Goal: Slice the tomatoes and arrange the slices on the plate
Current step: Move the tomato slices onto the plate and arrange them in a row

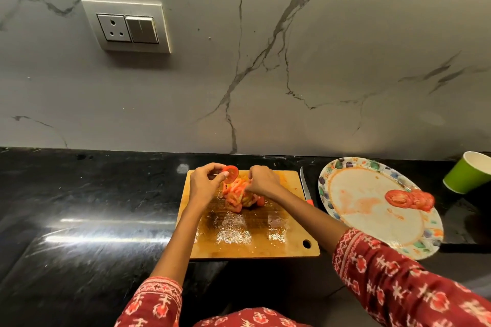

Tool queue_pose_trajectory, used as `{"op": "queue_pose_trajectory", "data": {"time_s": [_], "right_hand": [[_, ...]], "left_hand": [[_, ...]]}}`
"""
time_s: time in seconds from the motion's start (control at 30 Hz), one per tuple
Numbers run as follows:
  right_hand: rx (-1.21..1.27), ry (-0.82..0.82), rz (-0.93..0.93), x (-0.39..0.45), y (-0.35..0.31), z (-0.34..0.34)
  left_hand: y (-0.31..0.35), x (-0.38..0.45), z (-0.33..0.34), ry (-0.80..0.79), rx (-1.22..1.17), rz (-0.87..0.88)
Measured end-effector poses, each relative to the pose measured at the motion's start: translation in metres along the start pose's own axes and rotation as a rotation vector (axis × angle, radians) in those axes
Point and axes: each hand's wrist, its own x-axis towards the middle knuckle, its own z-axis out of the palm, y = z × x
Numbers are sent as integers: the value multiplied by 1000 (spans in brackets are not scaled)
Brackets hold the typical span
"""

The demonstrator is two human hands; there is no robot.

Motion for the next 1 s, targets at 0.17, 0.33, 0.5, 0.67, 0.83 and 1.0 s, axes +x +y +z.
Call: {"op": "queue_pose_trajectory", "data": {"time_s": [0.17,0.33,0.5,0.67,0.83,1.0], "right_hand": [[-53,68,-10,-5,-10,12],[-17,218,-79,-13,-7,22],[267,65,-42,-10,9,8],[631,-65,-59,-14,38,-35],[728,-135,-97,-19,67,-62],[811,-128,-82,-28,83,-59]], "left_hand": [[-1,-3,2,3,-6,-1],[-2,-5,0,2,-15,1],[-3,-7,2,-4,-13,-5],[-1,-7,2,1,-34,-7],[5,-7,8,3,-43,29],[13,-5,25,-69,-47,26]]}}
